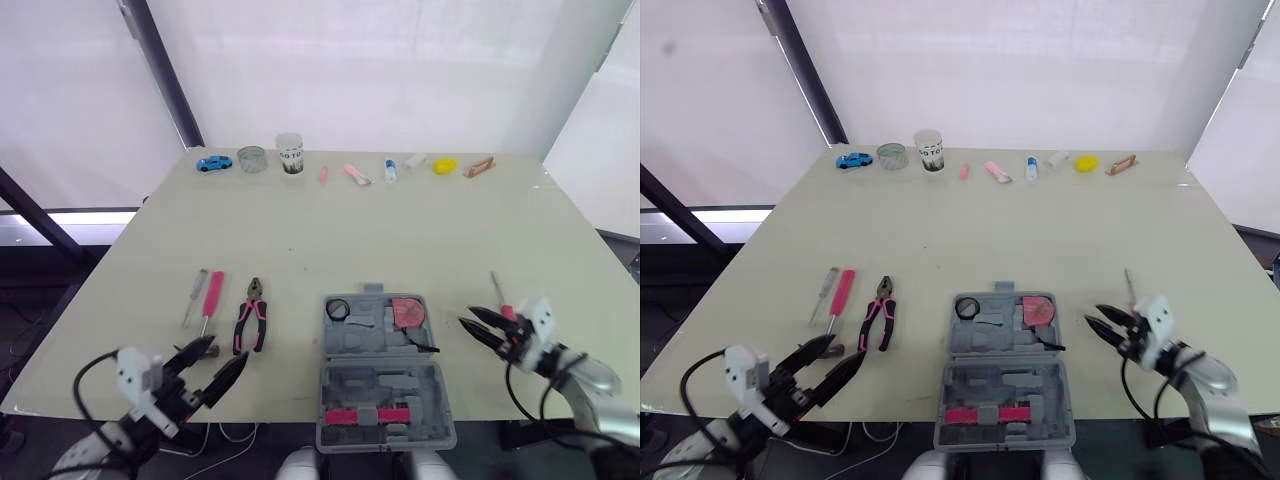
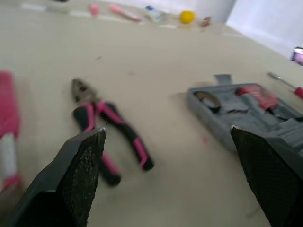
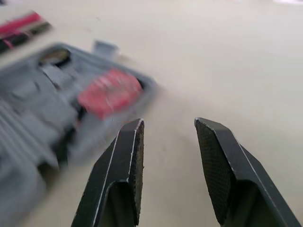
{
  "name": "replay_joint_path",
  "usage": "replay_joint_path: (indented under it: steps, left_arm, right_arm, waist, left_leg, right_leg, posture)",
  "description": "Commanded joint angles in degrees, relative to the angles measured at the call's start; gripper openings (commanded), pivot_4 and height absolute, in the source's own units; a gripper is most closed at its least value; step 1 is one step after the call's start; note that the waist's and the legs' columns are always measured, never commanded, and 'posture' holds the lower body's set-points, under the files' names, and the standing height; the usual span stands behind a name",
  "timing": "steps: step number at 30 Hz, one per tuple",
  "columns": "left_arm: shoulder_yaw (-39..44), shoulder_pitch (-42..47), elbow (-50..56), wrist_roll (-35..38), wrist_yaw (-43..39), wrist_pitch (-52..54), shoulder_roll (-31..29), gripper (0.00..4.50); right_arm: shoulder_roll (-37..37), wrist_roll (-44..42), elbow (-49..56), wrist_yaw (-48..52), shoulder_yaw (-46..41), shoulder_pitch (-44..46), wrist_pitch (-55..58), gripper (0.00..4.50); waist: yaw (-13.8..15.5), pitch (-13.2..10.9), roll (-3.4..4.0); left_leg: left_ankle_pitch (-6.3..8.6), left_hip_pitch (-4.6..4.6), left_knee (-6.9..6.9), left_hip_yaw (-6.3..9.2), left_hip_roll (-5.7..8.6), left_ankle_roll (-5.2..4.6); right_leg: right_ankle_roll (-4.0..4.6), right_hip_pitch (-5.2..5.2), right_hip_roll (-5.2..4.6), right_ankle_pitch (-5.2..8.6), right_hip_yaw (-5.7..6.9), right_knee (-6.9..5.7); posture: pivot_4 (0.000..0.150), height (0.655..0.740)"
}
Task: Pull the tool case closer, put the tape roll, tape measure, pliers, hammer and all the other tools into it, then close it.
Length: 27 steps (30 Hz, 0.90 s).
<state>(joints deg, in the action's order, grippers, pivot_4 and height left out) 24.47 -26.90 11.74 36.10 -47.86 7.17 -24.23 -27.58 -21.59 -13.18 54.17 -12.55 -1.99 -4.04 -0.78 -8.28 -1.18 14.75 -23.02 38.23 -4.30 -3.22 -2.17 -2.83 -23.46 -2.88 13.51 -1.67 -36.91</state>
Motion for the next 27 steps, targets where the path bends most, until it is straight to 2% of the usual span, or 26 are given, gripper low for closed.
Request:
replay_joint_path:
  steps: [1,3,6,7,8,15,22,27]
  left_arm:
    - [3.47,-2.46,0.76,0.5,2.93,-0.74,1.32,4.5]
    - [5.11,-4.65,-0.52,-0.14,4.27,-1.07,2.02,4.5]
    - [6.11,-6.16,-0.95,0.29,4.69,-0.51,2.17,4.5]
    - [6.21,-6.49,-0.96,0.45,4.64,-0.31,2.17,4.5]
    - [6.41,-7.07,-1.24,0.51,4.59,0.0,2.09,4.5]
    - [6.55,-8.45,-0.37,0.5,4.76,-0.43,2.52,4.5]
    - [3.35,-7.05,11.51,-1.16,10.87,2.11,2.99,4.5]
    - [1.23,-2.6,16.09,-1.16,16.12,7.45,1.52,4.5]
  right_arm:
    - [-1.59,-3.44,4.51,0.62,-5.25,-4.7,-1.95,1.8]
    - [-2.84,-4.9,4.51,2.28,-8.72,-9.91,-3.23,2.3]
    - [-4.18,-6.09,2.4,4.02,-11.61,-13.79,-4.25,3.58]
    - [-4.54,-6.33,1.65,4.49,-12.17,-14.36,-4.28,4.16]
    - [-5.23,-6.31,-0.11,4.93,-13.18,-14.84,-4.61,4.43]
    - [-7.44,-5.54,-6.82,6.1,-14.96,-14.78,-7.12,4.43]
    - [-5.87,-4.03,-1.87,3.98,-12.31,-11.07,-9.65,4.43]
    - [-4.87,-7.74,5.83,7.6,-9.27,-7.96,-8.06,4.43]
  waist:
    - [-0.03,-0.05,0.04]
    - [-0.04,-0.05,0.03]
    - [-0.13,-0.1,-0.02]
    - [-0.18,-0.14,-0.09]
    - [-0.23,-0.16,-0.11]
    - [-0.19,-0.23,-0.1]
    - [-0.14,-0.28,-0.01]
    - [0.06,-0.31,0.02]
  left_leg:
    - [0.0,0.01,0.0,0.0,-0.01,0.0]
    - [0.0,0.03,0.01,-0.01,-0.01,0.0]
    - [0.06,0.0,-0.03,-0.11,0.0,-0.05]
    - [0.09,0.0,-0.03,-0.14,0.0,-0.07]
    - [0.1,0.0,-0.03,-0.15,0.0,-0.05]
    - [0.25,0.04,-0.03,-0.19,-0.01,0.21]
    - [0.25,0.02,-0.03,-0.21,0.0,0.21]
    - [0.15,0.0,-0.04,-0.16,0.0,0.03]
  right_leg:
    - [0.0,-0.02,0.0,0.0,-0.02,0.0]
    - [-0.02,-0.06,-0.03,0.01,-0.05,0.0]
    - [-0.03,-0.11,-0.06,0.02,-0.13,0.11]
    - [-0.03,-0.13,-0.07,0.02,-0.16,0.12]
    - [-0.04,-0.15,-0.09,0.02,-0.18,0.12]
    - [-0.04,-0.2,-0.25,0.03,-0.12,0.12]
    - [-0.03,-0.2,-0.26,0.02,-0.16,0.11]
    - [-0.02,-0.19,-0.1,0.0,-0.09,0.1]
  posture:
    - [0.15,0.74]
    - [0.15,0.74]
    - [0.15,0.74]
    - [0.15,0.74]
    - [0.15,0.74]
    - [0.15,0.74]
    - [0.15,0.74]
    - [0.15,0.74]
